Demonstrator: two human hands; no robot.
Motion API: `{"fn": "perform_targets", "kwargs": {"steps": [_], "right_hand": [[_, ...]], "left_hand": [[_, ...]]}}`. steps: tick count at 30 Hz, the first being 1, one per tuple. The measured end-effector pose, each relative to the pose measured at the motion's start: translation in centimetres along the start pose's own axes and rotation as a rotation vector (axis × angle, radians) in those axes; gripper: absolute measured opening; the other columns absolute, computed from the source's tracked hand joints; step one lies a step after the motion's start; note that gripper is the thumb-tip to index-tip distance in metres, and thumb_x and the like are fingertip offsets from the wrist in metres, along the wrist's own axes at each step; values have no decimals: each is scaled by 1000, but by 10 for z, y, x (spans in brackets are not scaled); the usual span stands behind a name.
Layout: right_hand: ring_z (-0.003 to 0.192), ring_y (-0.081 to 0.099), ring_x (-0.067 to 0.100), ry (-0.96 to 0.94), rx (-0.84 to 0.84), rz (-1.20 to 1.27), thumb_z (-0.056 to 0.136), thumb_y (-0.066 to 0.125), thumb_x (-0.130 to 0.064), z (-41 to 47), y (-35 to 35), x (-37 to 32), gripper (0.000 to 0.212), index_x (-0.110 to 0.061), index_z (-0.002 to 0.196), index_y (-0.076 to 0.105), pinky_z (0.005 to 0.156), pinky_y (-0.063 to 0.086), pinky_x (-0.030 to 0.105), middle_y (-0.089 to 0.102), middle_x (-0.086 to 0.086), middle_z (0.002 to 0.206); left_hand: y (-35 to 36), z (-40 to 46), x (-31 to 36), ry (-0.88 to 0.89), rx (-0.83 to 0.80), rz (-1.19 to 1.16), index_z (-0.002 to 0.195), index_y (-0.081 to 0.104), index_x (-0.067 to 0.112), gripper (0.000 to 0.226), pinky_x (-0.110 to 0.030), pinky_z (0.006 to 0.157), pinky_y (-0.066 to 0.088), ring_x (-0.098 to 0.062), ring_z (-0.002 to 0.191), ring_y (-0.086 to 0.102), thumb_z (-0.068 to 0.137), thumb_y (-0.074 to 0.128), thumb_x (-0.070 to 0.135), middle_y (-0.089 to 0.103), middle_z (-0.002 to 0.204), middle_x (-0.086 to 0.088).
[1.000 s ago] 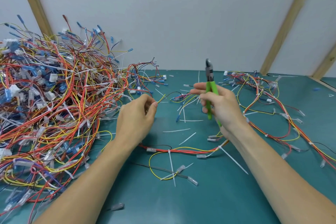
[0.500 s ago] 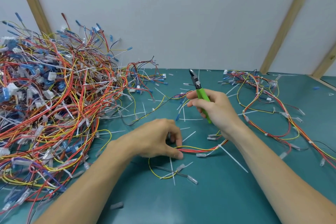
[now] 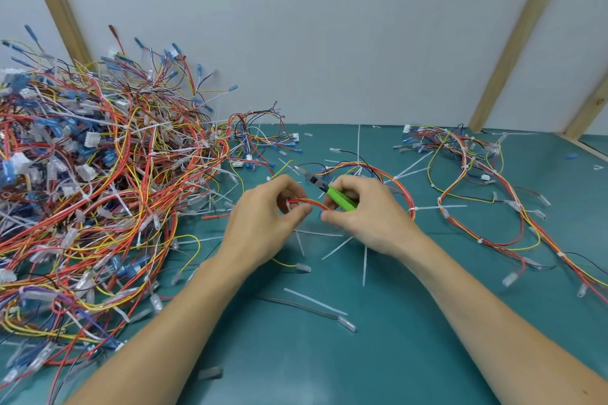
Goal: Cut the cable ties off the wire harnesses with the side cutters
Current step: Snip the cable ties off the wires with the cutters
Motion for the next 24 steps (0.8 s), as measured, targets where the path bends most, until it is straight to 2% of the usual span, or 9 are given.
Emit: {"fn": "perform_targets", "kwargs": {"steps": [4, 6, 8, 10, 12, 14, 16, 20, 24], "right_hand": [[64, 61, 11, 18, 36, 156, 87, 78, -9, 3, -11, -1, 16, -23, 83, 73, 66, 52, 28, 73, -1, 70], [59, 57, 4, 30, 40, 134, 88, 76, -9, 5, -18, 1, 15, -23, 84, 75, 60, 45, 20, 69, -8, 64], [52, 49, -1, 79, 6, 155, 90, 72, -9, 6, -23, 5, 12, -19, 87, 77, 53, 36, 14, 67, -10, 62], [57, 49, 6, 155, -40, 248, 92, 70, -7, 6, -27, 9, 11, -14, 91, 78, 57, 35, 18, 66, -7, 64], [62, 49, 14, 223, -72, 387, 93, 68, -4, 7, -28, 10, 10, -9, 93, 77, 60, 38, 25, 65, -2, 66], [58, 51, 12, 270, -116, 491, 93, 67, -5, 7, -28, 10, 10, -8, 95, 77, 59, 42, 24, 65, -1, 67], [56, 54, 8, 294, -180, 557, 93, 67, -6, 6, -28, 10, 10, -10, 97, 76, 57, 45, 20, 65, -1, 70], [59, 55, 9, 293, -255, 603, 94, 66, -7, 5, -27, 10, 10, -10, 99, 74, 60, 46, 23, 65, 0, 74], [62, 54, 13, 238, -241, 473, 94, 68, -6, 3, -26, 8, 7, -10, 95, 74, 60, 45, 21, 66, 1, 73]], "left_hand": [[-6, 3, 3, 148, 26, 116, 107, 63, 22, 35, -44, 94, 47, -16, 101, 60, 75, 75, 14, 63, 104, 8], [-11, 4, 4, 206, 81, 101, 105, 64, 20, 30, -42, 96, 46, -17, 103, 59, 75, 67, 13, 63, 104, 8], [-13, 6, 2, 205, 105, 24, 100, 66, 21, 21, -36, 93, 47, -11, 98, 62, 80, 64, 15, 67, 99, 12], [-11, 6, -3, 189, 46, -38, 104, 67, 24, 19, -34, 93, 48, -6, 101, 62, 87, 68, 16, 67, 102, 14], [-6, 5, -5, 210, -68, 3, 115, 66, 27, 33, -35, 98, 47, -7, 109, 59, 86, 72, 14, 64, 113, 13], [-1, 3, -6, 233, -106, 55, 121, 63, 30, 42, -33, 100, 46, -4, 113, 57, 84, 75, 14, 62, 119, 16], [-1, 3, -5, 230, -55, 31, 114, 64, 29, 34, -35, 95, 49, -1, 105, 60, 84, 78, 20, 65, 112, 18], [-2, 6, -5, 205, 28, -49, 89, 70, 23, 6, -39, 78, 52, -12, 81, 63, 89, 76, 26, 66, 82, 12], [1, 6, -9, 21, -205, -343, 83, 72, 19, 18, -22, 60, 42, -7, 61, 52, 91, 70, 35, 62, 65, 10]]}}
Point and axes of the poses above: each hand's wrist, its own z-axis towards the middle knuckle, its own y-axis out of the palm, x = y × z, the point moved 2 cm from there along z, towards the middle knuckle
